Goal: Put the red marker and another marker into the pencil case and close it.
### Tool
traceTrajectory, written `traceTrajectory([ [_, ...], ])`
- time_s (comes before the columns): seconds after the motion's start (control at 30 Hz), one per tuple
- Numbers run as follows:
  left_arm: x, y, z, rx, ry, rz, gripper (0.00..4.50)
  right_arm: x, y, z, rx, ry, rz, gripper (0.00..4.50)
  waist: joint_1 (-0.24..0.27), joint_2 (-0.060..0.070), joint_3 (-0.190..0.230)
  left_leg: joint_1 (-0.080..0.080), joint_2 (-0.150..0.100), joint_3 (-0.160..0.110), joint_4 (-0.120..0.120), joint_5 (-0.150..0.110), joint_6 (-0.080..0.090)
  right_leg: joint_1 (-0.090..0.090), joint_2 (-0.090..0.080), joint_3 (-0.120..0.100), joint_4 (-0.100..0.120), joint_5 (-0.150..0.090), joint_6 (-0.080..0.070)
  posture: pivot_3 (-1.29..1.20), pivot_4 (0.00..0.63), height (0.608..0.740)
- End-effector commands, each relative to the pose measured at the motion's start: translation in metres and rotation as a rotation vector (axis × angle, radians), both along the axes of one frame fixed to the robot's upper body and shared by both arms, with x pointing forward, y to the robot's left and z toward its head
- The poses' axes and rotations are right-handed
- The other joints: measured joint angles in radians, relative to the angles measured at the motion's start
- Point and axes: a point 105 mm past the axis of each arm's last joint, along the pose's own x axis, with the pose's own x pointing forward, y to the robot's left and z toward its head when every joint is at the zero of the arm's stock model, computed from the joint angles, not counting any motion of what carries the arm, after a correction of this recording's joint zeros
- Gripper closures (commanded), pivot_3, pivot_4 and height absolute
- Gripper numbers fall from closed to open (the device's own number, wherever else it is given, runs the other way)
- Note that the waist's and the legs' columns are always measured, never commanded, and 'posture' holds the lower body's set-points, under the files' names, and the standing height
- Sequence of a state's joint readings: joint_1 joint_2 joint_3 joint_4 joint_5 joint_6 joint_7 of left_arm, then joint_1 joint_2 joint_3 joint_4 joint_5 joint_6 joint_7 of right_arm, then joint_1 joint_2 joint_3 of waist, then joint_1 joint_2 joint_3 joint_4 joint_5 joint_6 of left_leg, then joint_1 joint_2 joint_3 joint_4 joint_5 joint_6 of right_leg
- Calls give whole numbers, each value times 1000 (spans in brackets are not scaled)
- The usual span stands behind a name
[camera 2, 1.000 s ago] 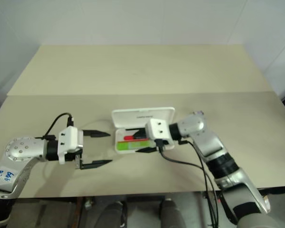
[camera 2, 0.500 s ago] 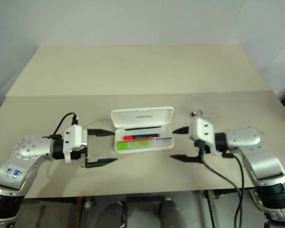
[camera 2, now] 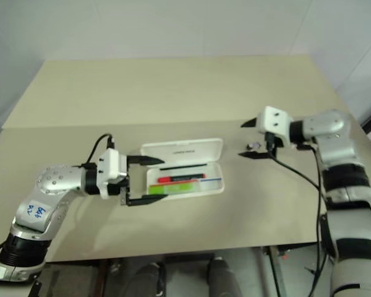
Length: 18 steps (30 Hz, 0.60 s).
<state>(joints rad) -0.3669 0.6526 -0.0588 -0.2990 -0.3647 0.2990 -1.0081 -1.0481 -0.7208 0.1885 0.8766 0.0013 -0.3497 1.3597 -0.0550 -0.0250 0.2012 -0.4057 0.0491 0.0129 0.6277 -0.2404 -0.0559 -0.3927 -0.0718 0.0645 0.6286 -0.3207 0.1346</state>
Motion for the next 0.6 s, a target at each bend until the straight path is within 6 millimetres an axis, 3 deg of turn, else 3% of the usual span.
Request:
traceTrajectory([
  [0.03,-1,-3,9,-10,-36,2,0,9,1,3,-67,-34,8,42,1,0,0,0,0,0,0,0,0,0,0,0,0,0,0,0,150,740],
  [0.6,-5,-2,11,-39,-44,69,0,31,-29,-3,-300,-47,-201,42,-4,3,2,0,0,0,1,2,-5,0,0,0,2,0,0,0,150,740],
])
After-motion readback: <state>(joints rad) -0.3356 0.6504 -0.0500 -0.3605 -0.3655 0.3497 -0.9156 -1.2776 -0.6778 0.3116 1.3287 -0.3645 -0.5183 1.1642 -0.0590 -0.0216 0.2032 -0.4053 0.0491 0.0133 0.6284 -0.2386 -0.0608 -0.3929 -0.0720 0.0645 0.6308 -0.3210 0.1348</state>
